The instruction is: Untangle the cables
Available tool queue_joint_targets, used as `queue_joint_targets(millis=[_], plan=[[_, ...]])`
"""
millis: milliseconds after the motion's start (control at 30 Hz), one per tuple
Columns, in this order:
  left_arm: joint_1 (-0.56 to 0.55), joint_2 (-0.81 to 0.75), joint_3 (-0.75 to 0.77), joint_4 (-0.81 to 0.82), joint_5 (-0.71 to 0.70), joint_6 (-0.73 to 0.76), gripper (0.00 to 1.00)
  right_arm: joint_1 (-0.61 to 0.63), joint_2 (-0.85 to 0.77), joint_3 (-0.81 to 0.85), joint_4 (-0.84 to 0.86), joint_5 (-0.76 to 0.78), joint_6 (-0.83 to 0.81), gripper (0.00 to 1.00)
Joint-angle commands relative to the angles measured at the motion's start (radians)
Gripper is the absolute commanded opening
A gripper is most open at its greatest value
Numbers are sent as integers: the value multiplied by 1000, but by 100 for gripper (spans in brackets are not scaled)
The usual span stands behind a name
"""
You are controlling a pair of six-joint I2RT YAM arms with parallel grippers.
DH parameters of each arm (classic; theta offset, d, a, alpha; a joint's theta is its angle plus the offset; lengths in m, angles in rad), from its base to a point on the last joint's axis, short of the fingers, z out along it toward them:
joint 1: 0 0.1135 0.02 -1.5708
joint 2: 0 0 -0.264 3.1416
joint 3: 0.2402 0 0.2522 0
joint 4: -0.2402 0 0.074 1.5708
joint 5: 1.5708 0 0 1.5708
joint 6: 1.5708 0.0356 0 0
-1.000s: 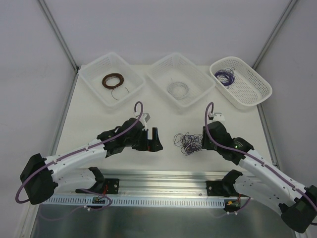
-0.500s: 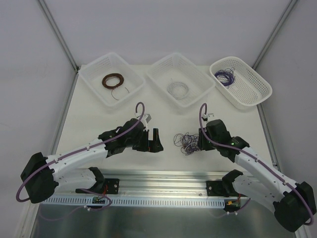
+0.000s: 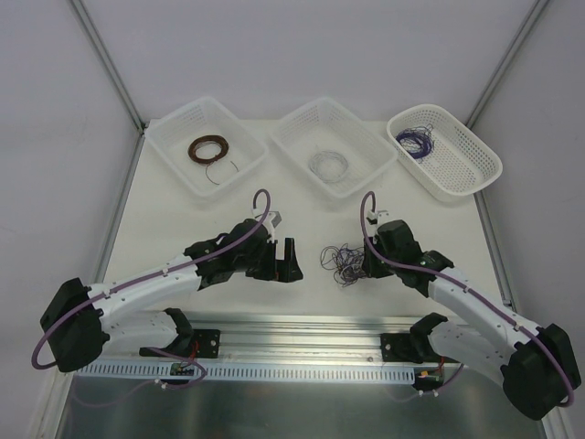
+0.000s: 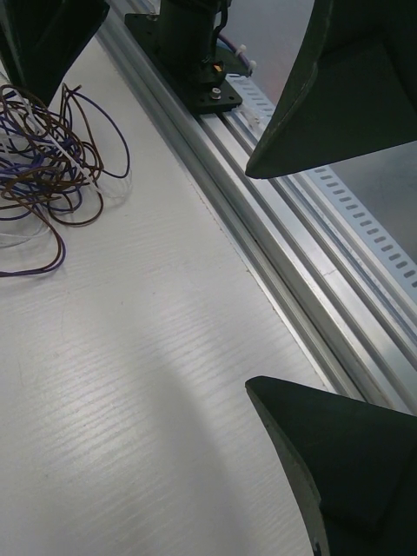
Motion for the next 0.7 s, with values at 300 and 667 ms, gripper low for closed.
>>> queue_joint_targets(millis=[300, 667], plan=[[-15, 18, 49, 21, 14, 11, 99, -2, 49, 4, 23, -19, 16, 42], [-16, 14, 54, 20, 9, 13, 99, 110, 38, 91, 15, -66, 79, 10]])
